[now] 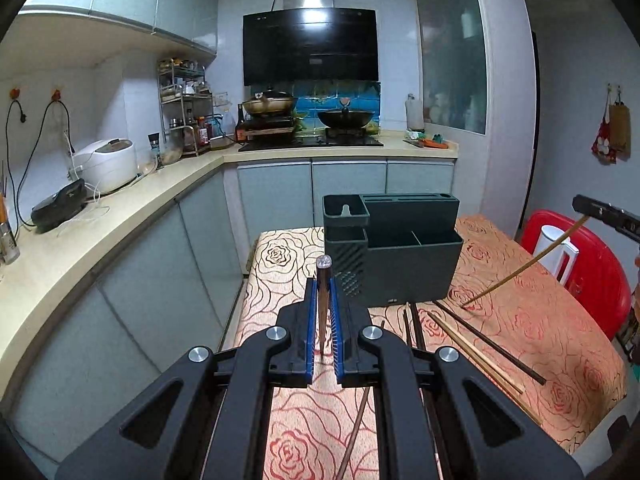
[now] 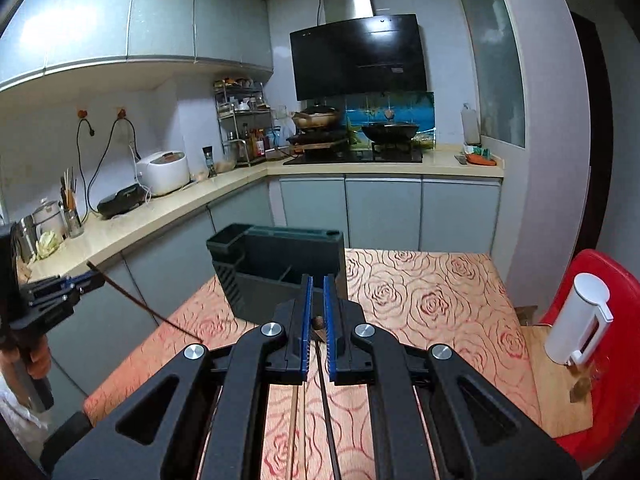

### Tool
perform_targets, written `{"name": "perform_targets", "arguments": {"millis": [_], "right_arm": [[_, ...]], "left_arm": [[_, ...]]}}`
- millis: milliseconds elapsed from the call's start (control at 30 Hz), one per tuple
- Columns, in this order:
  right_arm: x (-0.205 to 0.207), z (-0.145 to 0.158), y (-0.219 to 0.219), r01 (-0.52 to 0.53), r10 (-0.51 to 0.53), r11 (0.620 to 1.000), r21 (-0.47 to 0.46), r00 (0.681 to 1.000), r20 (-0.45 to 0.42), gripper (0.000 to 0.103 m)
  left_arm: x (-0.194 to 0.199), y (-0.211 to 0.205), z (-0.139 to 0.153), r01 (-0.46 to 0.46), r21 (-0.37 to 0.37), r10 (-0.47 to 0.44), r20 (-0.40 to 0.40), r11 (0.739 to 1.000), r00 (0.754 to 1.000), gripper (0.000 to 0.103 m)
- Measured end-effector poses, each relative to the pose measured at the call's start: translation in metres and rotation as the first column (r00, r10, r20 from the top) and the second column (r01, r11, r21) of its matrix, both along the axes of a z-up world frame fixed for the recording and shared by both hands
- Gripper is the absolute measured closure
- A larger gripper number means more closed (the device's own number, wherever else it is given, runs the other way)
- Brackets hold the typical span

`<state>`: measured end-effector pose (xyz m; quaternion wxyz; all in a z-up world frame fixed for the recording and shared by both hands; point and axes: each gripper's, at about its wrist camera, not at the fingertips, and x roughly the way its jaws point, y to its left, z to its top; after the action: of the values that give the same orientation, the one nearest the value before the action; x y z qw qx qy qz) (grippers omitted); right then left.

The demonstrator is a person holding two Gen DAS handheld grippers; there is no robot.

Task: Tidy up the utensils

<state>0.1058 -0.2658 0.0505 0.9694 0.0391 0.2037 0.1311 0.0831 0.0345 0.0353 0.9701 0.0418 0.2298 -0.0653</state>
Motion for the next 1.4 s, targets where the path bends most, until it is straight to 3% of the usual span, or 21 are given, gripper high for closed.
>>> {"name": "perform_targets", "arguments": {"millis": [300,767,1067,1400], "right_arm": [[0.028,0.031,0.002,-0.013,0.014,0.999,0.033,1.000,-0.017,0.097],[0.053,0.082,0.015,-0.021,0.021,1.000,-0.006,0.999,0.029,0.097],[0.089,0.122,0.022,-0.010,0.010,1.000,-0.001,0.995,0.103,0.097],[0.135,0.137,0.030,-0.023,0.021,1.000,0.021,0.993,0.114,0.097]], "left_arm": [[0.026,-0.003,0.027,0.049,0.002,-0.049,-0.013,0.999,0.999,0.097],[0.057,-0.024,0.095,0.137,-0.022,-0.136,0.026,0.990,0.990,0.097],[0.100,-0.051,0.137,0.172,-0.040,-0.169,0.062,0.984,0.984,0.097],[0.150,-0.079,0.136,0.189,-0.043,-0.186,0.054,0.981,0.981,0.097]]}}
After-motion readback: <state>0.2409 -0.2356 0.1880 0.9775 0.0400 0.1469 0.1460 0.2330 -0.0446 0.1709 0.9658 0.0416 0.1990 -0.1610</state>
